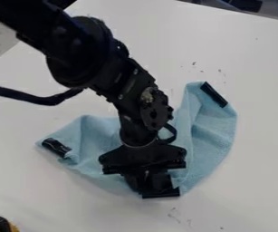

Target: Unfold the cloth

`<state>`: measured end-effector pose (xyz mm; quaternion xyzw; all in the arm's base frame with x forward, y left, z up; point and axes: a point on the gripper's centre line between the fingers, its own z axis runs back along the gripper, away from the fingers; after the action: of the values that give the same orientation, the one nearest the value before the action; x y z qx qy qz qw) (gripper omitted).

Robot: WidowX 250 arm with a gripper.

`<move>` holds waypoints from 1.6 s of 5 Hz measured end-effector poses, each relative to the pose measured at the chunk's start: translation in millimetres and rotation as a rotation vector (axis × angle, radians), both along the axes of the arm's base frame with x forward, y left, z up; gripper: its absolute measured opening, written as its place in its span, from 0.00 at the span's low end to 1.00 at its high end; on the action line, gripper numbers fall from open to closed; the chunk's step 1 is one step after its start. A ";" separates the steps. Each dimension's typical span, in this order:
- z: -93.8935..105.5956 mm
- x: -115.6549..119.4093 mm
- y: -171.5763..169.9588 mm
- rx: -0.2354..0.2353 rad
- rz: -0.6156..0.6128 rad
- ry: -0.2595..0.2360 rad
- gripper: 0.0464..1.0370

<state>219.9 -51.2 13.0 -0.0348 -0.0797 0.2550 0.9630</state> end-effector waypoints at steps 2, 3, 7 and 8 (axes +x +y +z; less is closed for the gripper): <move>2.7 -4.4 -0.8 0.019 0.011 0.006 0.04; 10.4 -4.9 -2.8 0.034 0.007 -0.001 0.03; 52.0 132.6 51.5 0.040 -0.133 -0.208 0.03; 43.0 171.3 82.5 0.024 -0.189 -0.213 0.03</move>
<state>391.2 31.3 56.1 -0.0577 -0.1810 0.1569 0.9692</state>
